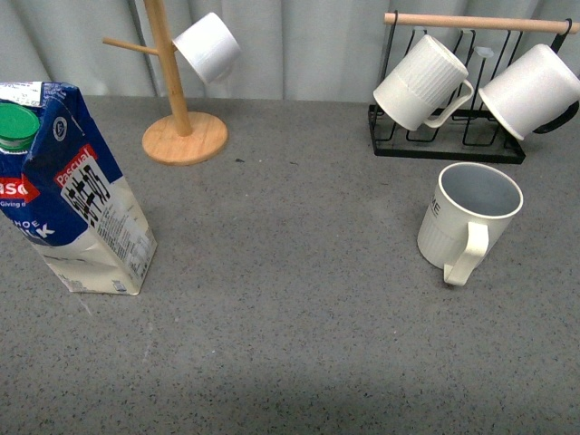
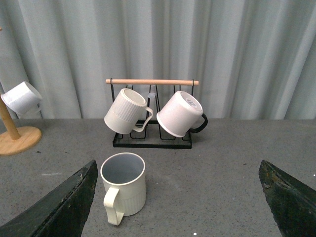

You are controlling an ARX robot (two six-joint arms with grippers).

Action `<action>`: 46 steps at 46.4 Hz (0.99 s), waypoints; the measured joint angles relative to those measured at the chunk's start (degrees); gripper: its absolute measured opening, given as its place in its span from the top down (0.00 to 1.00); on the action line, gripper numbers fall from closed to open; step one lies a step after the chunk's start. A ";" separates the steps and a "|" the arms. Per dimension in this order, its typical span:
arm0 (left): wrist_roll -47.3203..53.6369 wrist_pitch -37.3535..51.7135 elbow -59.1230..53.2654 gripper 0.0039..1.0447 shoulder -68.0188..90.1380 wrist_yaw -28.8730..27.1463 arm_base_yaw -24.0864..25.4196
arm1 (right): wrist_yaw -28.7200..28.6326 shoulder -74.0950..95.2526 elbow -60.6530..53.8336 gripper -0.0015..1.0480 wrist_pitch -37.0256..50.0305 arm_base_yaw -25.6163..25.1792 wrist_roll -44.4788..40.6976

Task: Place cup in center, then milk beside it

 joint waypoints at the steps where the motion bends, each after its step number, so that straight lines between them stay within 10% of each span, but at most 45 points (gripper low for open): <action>1: 0.00 0.00 0.00 0.06 0.00 0.00 0.00 | 0.00 0.00 0.00 0.09 0.00 0.00 0.00; 46: 0.00 0.00 0.02 0.06 0.00 0.00 0.00 | 0.00 0.00 0.00 0.09 0.00 0.00 0.00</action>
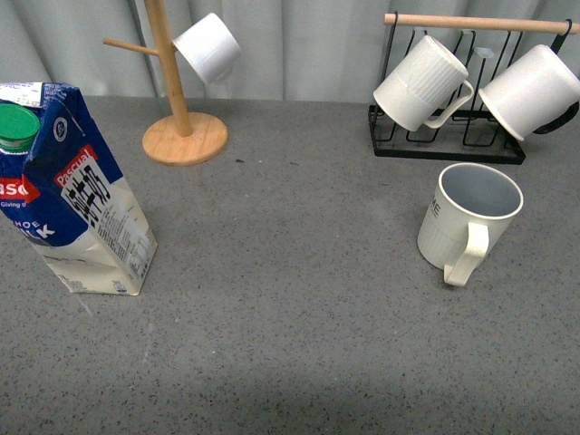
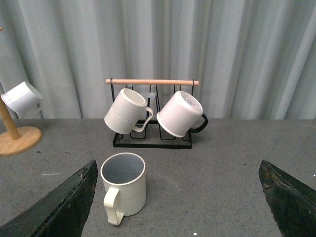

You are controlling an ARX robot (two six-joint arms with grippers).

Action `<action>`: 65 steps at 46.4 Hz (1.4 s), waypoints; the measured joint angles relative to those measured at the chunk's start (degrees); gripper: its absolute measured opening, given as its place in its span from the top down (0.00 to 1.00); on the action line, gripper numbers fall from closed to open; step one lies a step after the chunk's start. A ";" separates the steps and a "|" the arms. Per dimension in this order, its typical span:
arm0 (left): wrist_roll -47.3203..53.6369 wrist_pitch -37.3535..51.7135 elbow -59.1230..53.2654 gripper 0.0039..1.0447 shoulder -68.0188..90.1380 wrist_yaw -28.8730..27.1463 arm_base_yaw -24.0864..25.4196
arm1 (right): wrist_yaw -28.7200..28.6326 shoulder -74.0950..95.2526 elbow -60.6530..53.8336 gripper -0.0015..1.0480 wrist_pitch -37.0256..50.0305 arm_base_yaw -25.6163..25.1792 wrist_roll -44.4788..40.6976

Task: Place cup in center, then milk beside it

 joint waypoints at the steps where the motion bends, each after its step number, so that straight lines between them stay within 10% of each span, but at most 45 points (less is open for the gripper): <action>1: 0.00 0.00 -0.02 0.06 0.00 0.00 0.00 | 0.00 0.00 0.00 0.09 0.00 0.00 0.00; 6: 0.00 0.00 -0.02 0.06 0.00 0.00 0.00 | 0.79 0.11 0.02 0.09 -0.15 0.17 -0.15; 12: 0.00 0.00 -0.02 0.06 -0.04 -0.02 -0.02 | 16.22 6.84 1.70 0.09 -2.69 5.35 -5.01; 39: 0.00 0.00 -0.02 0.06 -0.07 0.00 -0.04 | 3.54 65.94 18.62 0.09 27.04 -1.36 -3.15; 65: 0.00 0.00 -0.02 0.06 -0.07 -0.02 -0.04 | 3.54 101.77 47.58 0.09 11.43 2.78 6.49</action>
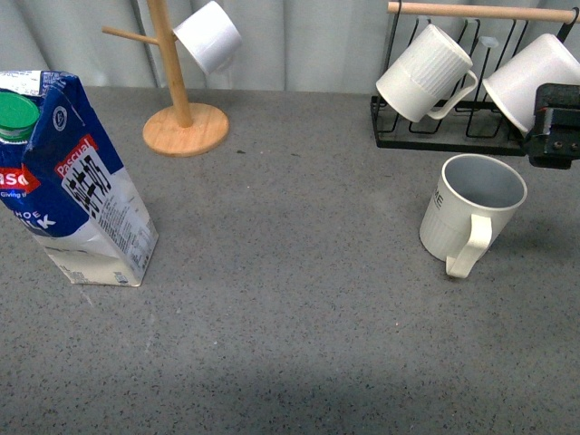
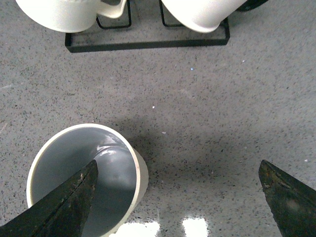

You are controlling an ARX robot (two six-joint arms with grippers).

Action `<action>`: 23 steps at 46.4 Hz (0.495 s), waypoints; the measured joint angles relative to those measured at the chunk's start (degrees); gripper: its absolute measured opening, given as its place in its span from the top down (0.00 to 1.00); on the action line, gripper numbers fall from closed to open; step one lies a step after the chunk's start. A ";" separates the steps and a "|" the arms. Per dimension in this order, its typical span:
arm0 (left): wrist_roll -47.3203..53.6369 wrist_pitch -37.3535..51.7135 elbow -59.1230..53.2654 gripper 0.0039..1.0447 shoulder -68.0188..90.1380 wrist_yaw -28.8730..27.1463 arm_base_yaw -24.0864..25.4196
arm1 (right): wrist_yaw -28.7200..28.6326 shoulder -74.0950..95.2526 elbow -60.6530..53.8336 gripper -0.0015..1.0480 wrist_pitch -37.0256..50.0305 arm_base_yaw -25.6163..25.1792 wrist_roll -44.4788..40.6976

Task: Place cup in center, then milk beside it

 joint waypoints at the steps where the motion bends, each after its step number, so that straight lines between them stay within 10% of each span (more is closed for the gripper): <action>1: 0.00 0.00 0.00 0.06 0.00 0.02 0.00 | 0.15 0.81 0.72 0.09 -0.72 0.13 0.39; 23: 0.00 0.00 0.00 0.06 0.00 0.00 0.00 | 0.98 10.12 6.73 0.12 -6.54 1.31 2.91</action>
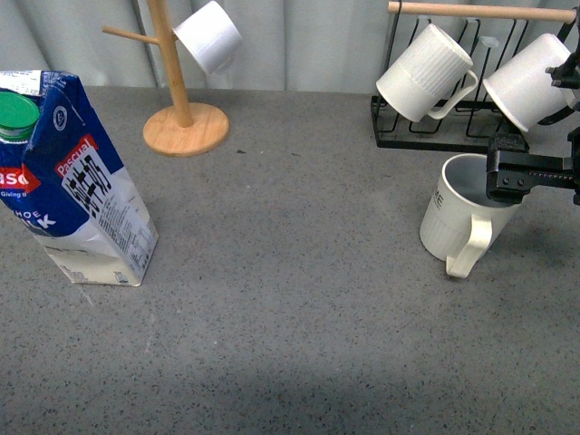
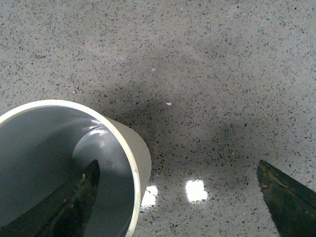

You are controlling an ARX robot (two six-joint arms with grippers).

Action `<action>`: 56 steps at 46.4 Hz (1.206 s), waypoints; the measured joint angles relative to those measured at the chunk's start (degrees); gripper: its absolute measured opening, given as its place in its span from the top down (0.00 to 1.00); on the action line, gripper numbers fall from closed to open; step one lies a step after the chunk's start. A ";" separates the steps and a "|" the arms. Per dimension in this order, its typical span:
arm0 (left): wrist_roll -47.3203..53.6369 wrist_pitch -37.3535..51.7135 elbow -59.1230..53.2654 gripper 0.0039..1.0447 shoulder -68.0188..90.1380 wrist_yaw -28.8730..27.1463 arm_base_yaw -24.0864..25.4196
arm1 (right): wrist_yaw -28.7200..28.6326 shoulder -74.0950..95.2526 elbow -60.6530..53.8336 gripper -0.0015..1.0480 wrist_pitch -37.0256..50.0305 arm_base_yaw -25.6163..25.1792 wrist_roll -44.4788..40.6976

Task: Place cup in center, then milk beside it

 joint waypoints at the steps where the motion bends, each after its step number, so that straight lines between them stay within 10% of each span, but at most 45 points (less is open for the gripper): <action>1: 0.00 0.00 0.00 0.06 0.00 0.02 0.00 | -0.02 0.02 0.02 0.15 0.00 0.02 -0.02; 27: 0.00 0.00 0.00 0.06 0.00 0.02 0.00 | -2.40 0.02 1.90 0.96 -2.51 0.11 1.33; 56: 0.00 0.00 0.00 0.06 0.00 0.00 0.00 | -8.35 -3.34 4.46 0.99 -6.34 7.74 5.44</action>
